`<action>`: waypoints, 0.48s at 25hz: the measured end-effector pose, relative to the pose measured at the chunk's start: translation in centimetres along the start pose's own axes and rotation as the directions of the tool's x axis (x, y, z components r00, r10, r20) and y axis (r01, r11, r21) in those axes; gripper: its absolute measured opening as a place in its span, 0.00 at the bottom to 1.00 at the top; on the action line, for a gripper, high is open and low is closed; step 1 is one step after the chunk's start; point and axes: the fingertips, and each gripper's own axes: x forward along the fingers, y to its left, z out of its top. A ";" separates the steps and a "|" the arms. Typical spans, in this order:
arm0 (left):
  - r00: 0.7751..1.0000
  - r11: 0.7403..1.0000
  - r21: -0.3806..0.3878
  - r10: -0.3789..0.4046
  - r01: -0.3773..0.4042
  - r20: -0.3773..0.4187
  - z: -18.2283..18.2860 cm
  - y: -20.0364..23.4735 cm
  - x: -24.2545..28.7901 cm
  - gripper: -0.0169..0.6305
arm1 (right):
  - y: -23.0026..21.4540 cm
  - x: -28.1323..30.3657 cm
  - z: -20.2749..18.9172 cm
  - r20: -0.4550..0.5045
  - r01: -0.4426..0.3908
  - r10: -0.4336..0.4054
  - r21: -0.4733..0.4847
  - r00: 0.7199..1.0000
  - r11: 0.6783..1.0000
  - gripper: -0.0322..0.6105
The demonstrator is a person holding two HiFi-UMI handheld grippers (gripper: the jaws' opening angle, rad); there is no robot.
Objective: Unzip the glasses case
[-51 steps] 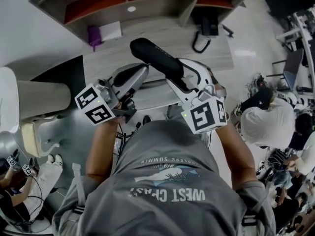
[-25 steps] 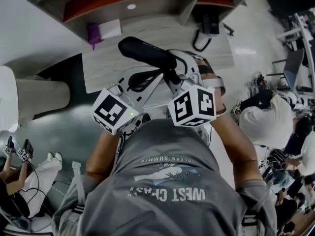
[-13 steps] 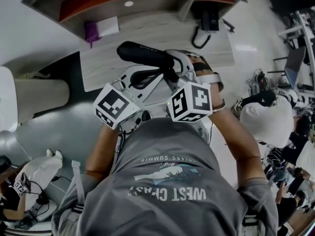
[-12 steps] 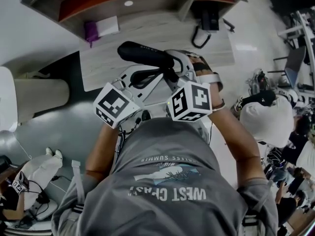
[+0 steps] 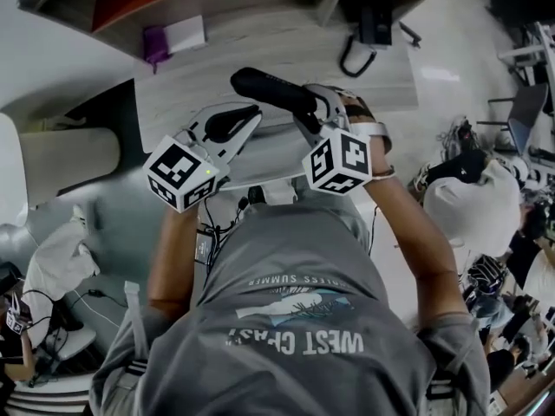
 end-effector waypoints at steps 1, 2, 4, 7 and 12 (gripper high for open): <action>1.000 1.000 -0.014 0.018 -0.018 0.001 0.0 0.6 -0.3 0.05 | 0.0 0.6 -0.8 -0.012 -0.006 0.006 0.000 1.000 1.000 0.41; 0.999 0.999 -0.027 0.037 -0.036 0.003 -0.1 1.2 -0.5 0.05 | -0.1 1.4 -1.7 -0.024 -0.012 0.012 0.000 1.000 1.000 0.41; 0.997 0.996 -0.051 0.074 -0.073 0.009 -0.2 2.5 -1.0 0.05 | 0.0 3.1 -3.5 -0.045 -0.025 0.025 -0.002 0.999 1.000 0.41; 0.993 0.990 -0.076 0.121 -0.120 0.010 -0.5 4.1 -1.5 0.05 | 0.1 6.0 -6.3 -0.067 -0.034 0.033 -0.018 0.997 0.999 0.42; 0.984 0.978 -0.102 0.181 -0.180 -0.007 -2.0 5.7 -1.9 0.05 | 0.6 11.1 -11.4 -0.115 -0.038 0.030 -0.068 0.993 0.997 0.42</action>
